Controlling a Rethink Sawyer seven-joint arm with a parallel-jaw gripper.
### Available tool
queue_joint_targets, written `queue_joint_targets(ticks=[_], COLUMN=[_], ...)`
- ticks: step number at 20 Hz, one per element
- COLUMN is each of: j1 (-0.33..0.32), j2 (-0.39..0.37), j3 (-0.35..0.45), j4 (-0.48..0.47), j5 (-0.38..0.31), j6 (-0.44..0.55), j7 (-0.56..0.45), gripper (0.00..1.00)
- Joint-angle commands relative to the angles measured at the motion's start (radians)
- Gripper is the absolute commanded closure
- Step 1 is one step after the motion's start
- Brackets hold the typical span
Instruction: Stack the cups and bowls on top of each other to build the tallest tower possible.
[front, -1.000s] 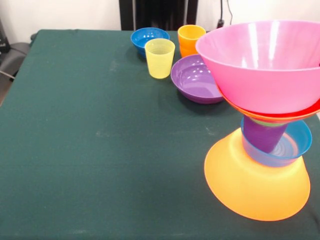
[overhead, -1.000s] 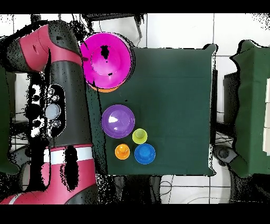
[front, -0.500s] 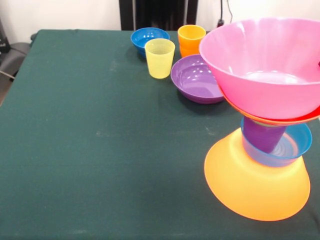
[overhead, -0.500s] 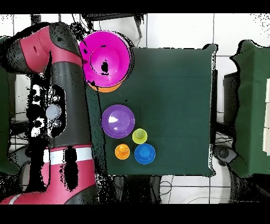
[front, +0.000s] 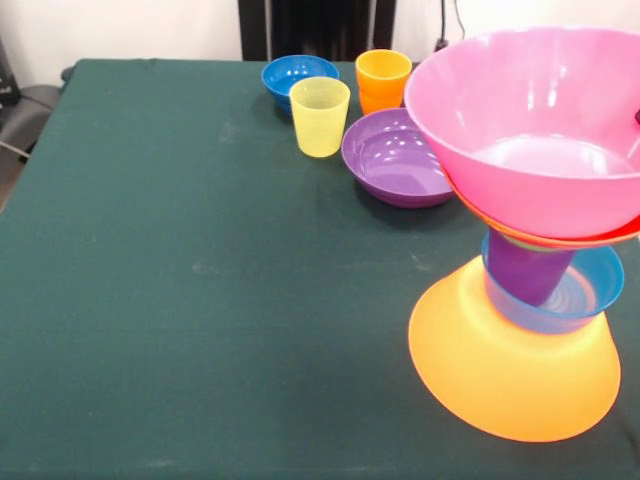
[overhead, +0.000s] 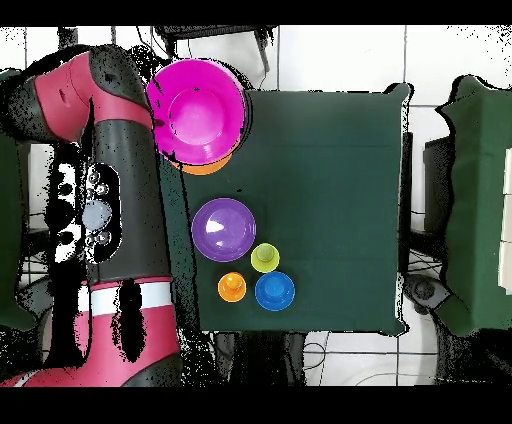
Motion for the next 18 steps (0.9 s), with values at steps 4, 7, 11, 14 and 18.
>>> queue_joint_targets(ticks=[4, 7, 11, 14, 18], j1=[0.016, 0.017, 0.018, 0.018, 0.017], j2=[-0.021, -0.026, -0.029, -0.036, -0.052], j3=[0.066, 0.069, 0.069, 0.067, 0.073], j4=[0.162, 0.183, 0.202, 0.222, 0.258], j5=[0.008, 0.011, 0.006, 0.0, 0.005], j6=[0.12, 0.105, 0.083, 0.066, 0.045], j7=[-0.064, -0.054, -0.049, -0.05, -0.045], gripper=[1.0, 1.0, 1.0, 1.0, 1.0])
